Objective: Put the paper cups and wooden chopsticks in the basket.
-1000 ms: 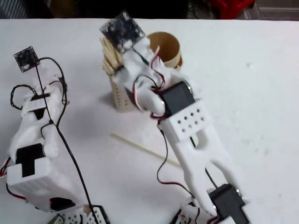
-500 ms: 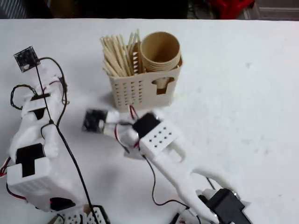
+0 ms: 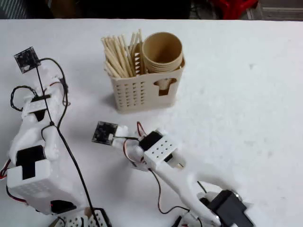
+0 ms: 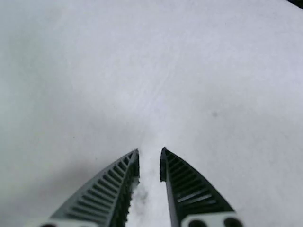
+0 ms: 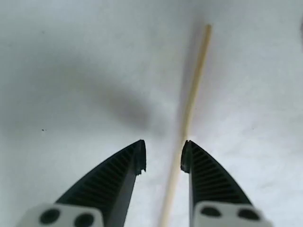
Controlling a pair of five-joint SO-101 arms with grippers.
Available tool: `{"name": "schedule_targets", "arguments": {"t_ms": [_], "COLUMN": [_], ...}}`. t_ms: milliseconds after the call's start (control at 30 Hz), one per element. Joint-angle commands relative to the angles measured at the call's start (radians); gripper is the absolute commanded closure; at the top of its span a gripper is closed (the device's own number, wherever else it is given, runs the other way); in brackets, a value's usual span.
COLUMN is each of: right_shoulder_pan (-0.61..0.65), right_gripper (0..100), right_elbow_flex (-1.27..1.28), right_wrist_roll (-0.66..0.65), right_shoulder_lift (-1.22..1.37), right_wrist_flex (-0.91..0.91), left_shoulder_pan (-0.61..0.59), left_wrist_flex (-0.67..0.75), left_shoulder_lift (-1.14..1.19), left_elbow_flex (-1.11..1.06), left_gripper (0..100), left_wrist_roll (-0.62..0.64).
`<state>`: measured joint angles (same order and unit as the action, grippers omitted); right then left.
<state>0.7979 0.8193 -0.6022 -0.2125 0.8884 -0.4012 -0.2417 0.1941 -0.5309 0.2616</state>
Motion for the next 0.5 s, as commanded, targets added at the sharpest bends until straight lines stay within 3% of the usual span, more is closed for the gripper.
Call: {"name": "schedule_targets", "arguments": {"t_ms": [0,233,367,467], "right_shoulder_pan": [-0.035,-0.097,-0.117,-0.128], "right_gripper": [86.4,87.0,98.8,97.0], "right_elbow_flex": [-0.057,-0.172,-0.193,-0.187], "right_wrist_roll": [0.017,0.023,0.023,0.025], "right_shoulder_lift": [0.062,0.240,0.266,0.236], "right_wrist_flex": [-0.021,-0.024,-0.022,-0.010], "left_shoulder_pan": [0.001,0.001,0.001,0.001], "left_wrist_flex": [-0.005,-0.005,-0.005,-0.005], "left_shoulder_lift": [-0.013,-0.013,-0.013,-0.013], "left_elbow_flex": [0.040,0.040,0.040,0.040], "left_gripper": [91,91,91,91], "left_wrist_roll": [-0.009,-0.009,-0.009,-0.009]}}
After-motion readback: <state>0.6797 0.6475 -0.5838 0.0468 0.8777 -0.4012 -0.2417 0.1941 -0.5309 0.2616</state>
